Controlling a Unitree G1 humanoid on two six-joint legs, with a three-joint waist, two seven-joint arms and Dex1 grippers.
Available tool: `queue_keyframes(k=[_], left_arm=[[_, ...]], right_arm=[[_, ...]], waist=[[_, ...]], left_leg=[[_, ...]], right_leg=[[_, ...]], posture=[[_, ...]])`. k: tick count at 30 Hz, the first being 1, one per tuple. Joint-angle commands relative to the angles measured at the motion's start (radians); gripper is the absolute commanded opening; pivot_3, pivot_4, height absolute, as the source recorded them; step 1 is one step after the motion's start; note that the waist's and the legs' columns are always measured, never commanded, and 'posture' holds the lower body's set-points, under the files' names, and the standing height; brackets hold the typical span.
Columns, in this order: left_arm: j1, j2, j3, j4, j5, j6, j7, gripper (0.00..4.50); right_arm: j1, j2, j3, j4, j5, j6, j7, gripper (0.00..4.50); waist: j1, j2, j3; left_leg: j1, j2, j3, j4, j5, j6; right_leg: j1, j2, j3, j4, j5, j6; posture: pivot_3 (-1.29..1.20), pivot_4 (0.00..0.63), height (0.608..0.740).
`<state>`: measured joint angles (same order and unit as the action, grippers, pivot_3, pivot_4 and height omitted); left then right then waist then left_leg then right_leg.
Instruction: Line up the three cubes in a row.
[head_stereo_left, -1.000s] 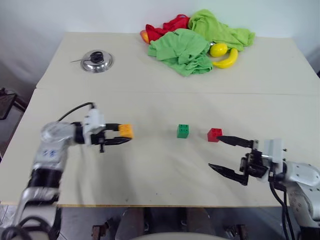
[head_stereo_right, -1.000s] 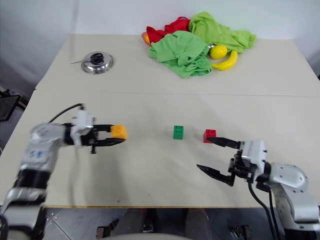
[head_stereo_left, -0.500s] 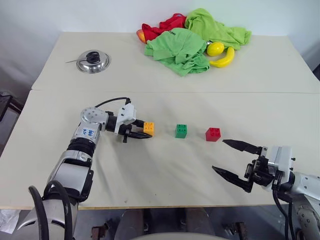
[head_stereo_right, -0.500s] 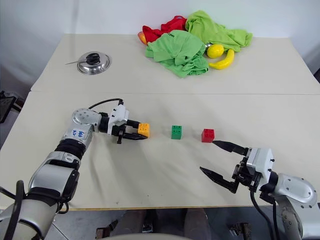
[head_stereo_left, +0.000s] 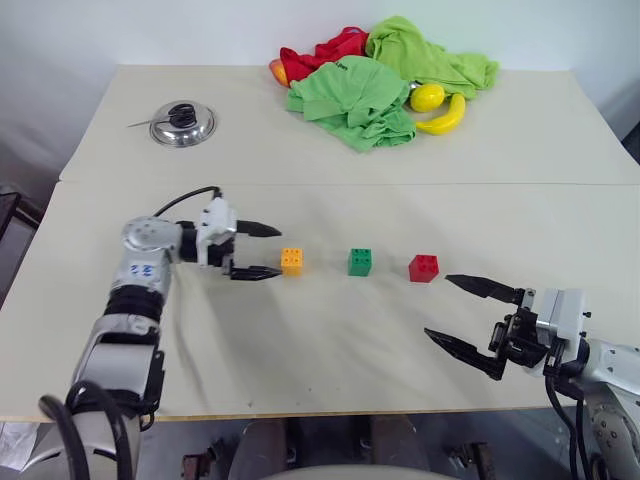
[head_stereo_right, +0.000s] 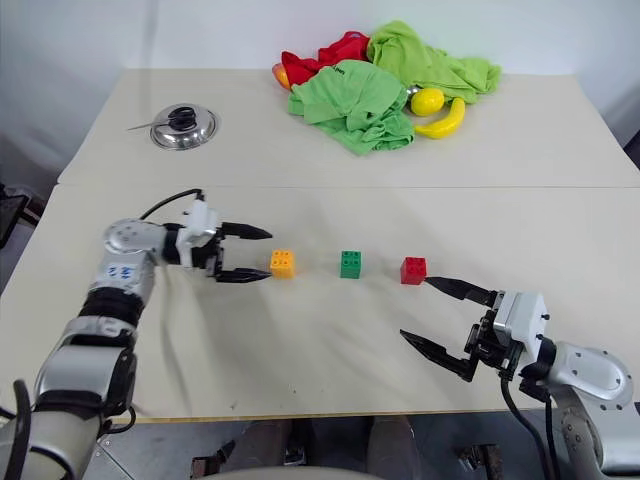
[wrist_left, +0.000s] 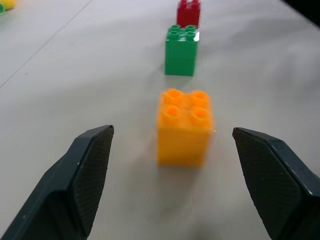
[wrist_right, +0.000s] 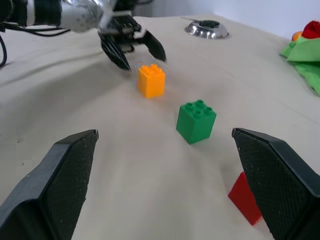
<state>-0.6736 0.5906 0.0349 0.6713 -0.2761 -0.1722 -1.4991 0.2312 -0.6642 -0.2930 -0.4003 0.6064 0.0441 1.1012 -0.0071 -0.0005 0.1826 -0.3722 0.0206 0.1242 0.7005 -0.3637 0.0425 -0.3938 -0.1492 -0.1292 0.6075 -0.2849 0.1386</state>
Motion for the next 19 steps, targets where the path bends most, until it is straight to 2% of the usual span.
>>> queue_keyframes(k=[1, 4, 8, 12, 19], left_arm=[[0.158, 0.099, 0.079, -0.243, -0.107, 0.155, -0.007, 4.06], [0.325, 0.154, 0.157, -0.410, -0.168, 0.228, 0.045, 4.06], [0.571, 0.177, 0.307, -0.585, -0.194, 0.222, 0.154, 4.06], [0.718, 0.141, 0.382, -0.687, -0.172, 0.185, 0.287, 4.06], [0.836, 0.036, 0.399, -0.808, -0.195, 0.164, 0.411, 4.06]], right_arm=[[0.003, -0.028, -0.054, 0.017, 0.025, -0.023, 0.039, 4.50], [0.029, -0.044, -0.087, 0.037, 0.034, -0.031, 0.084, 4.50], [0.046, -0.057, -0.134, 0.080, 0.031, -0.058, 0.128, 4.50], [0.029, -0.046, -0.116, 0.115, 0.002, -0.092, 0.143, 4.50], [-0.026, 0.007, -0.073, 0.156, -0.041, -0.140, 0.088, 4.50]], waist=[[-0.001, 0.000, 0.000], [0.004, 0.000, 0.000], [0.009, 0.000, 0.000], [0.008, 0.000, 0.000], [0.005, 0.001, 0.000]], left_leg=[[0.000, 0.004, 0.000, 0.000, 0.000, 0.000], [0.000, 0.005, 0.000, 0.001, 0.000, 0.000], [0.001, 0.005, -0.002, 0.001, 0.000, 0.000], [0.002, 0.005, -0.002, 0.001, -0.001, 0.000], [0.002, 0.006, -0.001, 0.000, -0.001, -0.002]], right_leg=[[0.000, 0.000, 0.000, 0.000, 0.000, 0.000], [0.000, 0.000, 0.001, 0.000, 0.000, 0.000], [0.002, -0.001, 0.001, 0.000, 0.000, 0.000], [0.003, -0.002, 0.000, -0.001, 0.000, -0.001], [0.002, -0.001, 0.001, 0.000, 0.000, -0.002]], posture=[[0.00, 0.150, 0.740], [0.00, 0.150, 0.740], [0.00, 0.150, 0.740], [0.00, 0.150, 0.740], [0.00, 0.150, 0.740]])
